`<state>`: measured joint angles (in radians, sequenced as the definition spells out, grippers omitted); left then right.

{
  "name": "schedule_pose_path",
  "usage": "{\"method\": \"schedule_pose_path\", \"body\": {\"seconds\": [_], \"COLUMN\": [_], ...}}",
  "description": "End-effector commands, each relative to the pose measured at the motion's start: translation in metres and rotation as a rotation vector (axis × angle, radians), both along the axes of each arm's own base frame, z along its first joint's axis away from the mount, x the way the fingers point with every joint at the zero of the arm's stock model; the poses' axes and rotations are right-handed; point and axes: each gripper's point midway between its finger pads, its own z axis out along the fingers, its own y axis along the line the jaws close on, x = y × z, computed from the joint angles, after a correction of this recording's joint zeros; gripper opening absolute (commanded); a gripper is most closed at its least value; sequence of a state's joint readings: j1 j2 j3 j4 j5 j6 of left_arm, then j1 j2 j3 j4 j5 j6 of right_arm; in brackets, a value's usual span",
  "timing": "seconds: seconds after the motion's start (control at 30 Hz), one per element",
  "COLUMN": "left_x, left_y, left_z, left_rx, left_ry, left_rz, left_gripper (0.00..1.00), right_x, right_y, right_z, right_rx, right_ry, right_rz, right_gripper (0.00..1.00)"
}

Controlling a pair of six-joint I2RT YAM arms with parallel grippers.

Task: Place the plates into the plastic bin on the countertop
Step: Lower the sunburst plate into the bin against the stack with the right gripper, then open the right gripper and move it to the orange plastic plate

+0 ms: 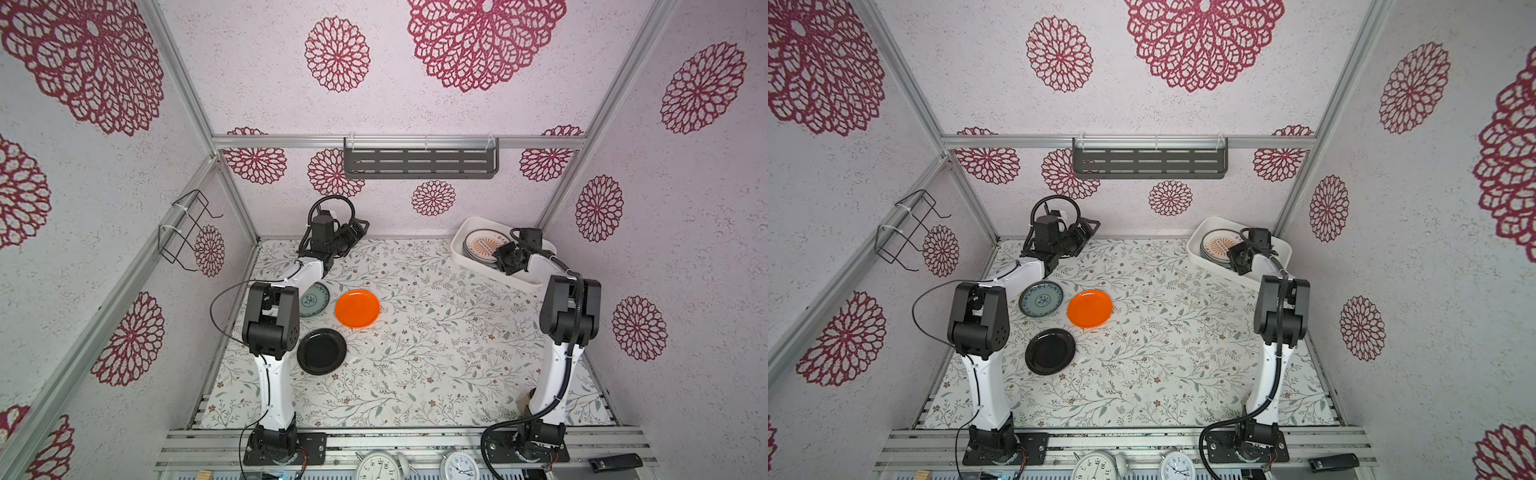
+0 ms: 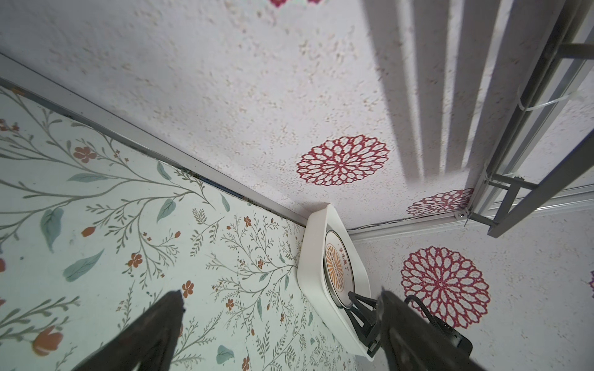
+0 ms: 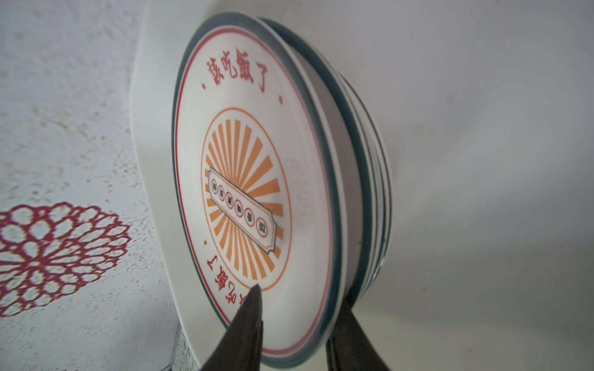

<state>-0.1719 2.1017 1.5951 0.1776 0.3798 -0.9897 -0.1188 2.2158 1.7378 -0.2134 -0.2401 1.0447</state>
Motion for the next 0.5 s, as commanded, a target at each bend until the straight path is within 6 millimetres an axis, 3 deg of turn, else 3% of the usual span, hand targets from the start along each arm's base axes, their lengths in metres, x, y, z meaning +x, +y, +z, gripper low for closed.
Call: {"method": "schedule_pose_path", "body": {"seconds": [0.0, 0.23, 0.27, 0.47], "left_x": [-0.006, -0.018, -0.024, -0.038], "left_y": [0.003, 0.013, 0.016, 0.028], "left_z": [0.048, 0.042, 0.057, 0.057], "left_rx": [-0.02, 0.012, 0.012, 0.053], "left_ry": [-0.106, -0.077, -0.101, -0.074], "left_rz": [0.003, 0.039, 0.047, 0.077], "left_gripper": [0.97, 0.97, 0.97, 0.97], "right_x": [0.0, -0.006, -0.007, -0.011], "right_y": [-0.002, -0.011, -0.011, -0.01], "right_z": [0.013, 0.033, 0.036, 0.06], "right_rx": [-0.026, -0.086, -0.091, -0.098], "right_ry": [-0.001, -0.015, -0.016, -0.085], "right_rz": [0.007, -0.018, -0.016, -0.012], "right_gripper": [0.42, 0.55, 0.55, 0.59]}}
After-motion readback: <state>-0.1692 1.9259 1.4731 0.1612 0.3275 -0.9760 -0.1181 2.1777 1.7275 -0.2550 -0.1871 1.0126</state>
